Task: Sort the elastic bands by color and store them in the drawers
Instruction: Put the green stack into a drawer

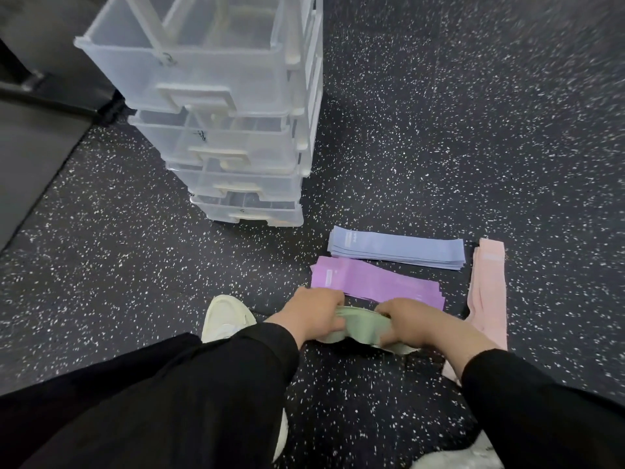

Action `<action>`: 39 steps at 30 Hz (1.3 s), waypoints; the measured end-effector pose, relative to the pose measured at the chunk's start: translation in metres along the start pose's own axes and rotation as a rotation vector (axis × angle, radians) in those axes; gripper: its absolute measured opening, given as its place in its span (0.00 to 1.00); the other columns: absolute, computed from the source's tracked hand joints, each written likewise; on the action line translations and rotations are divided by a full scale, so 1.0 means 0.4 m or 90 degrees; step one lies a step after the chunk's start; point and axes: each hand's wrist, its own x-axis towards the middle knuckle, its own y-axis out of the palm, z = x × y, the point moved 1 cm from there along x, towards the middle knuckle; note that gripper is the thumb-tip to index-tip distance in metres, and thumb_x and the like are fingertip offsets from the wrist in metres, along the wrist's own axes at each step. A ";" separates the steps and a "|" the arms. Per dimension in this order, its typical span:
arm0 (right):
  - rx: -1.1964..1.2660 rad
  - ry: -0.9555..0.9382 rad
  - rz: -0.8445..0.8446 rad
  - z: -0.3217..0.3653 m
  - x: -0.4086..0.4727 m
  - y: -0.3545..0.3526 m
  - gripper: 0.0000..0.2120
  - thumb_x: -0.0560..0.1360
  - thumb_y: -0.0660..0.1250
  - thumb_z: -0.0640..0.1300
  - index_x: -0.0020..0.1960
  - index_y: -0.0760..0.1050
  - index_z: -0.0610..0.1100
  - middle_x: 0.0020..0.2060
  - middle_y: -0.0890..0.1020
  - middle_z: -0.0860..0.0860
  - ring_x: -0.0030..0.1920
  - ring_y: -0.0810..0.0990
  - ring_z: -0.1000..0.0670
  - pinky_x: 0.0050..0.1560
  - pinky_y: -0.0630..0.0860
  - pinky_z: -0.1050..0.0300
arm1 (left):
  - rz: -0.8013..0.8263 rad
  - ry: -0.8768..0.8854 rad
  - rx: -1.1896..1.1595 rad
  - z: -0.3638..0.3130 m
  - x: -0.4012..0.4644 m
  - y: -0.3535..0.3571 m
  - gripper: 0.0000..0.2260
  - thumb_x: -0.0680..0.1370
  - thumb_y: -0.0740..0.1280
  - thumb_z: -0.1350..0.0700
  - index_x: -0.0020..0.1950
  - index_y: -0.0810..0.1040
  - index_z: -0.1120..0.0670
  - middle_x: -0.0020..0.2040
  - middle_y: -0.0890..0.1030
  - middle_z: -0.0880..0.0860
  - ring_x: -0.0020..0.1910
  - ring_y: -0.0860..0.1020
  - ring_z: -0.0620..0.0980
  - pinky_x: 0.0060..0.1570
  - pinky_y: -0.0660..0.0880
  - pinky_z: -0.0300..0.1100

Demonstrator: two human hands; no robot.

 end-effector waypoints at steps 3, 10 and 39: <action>0.018 -0.033 0.047 0.062 -0.047 -0.071 0.16 0.71 0.75 0.50 0.58 0.79 0.49 0.46 0.79 0.53 0.47 0.76 0.50 0.43 0.69 0.57 | -0.009 -0.007 -0.062 0.003 -0.046 -0.066 0.09 0.77 0.66 0.50 0.53 0.76 0.53 0.48 0.79 0.52 0.49 0.75 0.54 0.48 0.66 0.45; 0.346 -0.076 0.017 0.201 -0.242 -0.243 0.10 0.76 0.72 0.51 0.48 0.81 0.45 0.42 0.85 0.50 0.43 0.83 0.48 0.44 0.77 0.53 | -0.047 0.037 -0.198 -0.010 -0.198 -0.322 0.10 0.76 0.72 0.54 0.53 0.81 0.58 0.45 0.82 0.53 0.42 0.76 0.48 0.41 0.72 0.40; 0.870 -0.283 -0.301 0.424 -0.736 -0.637 0.18 0.81 0.63 0.48 0.64 0.79 0.37 0.59 0.82 0.36 0.59 0.82 0.38 0.63 0.76 0.36 | -0.488 0.287 -0.161 -0.301 -0.526 -0.829 0.31 0.77 0.73 0.56 0.78 0.67 0.43 0.73 0.73 0.41 0.70 0.70 0.38 0.69 0.66 0.36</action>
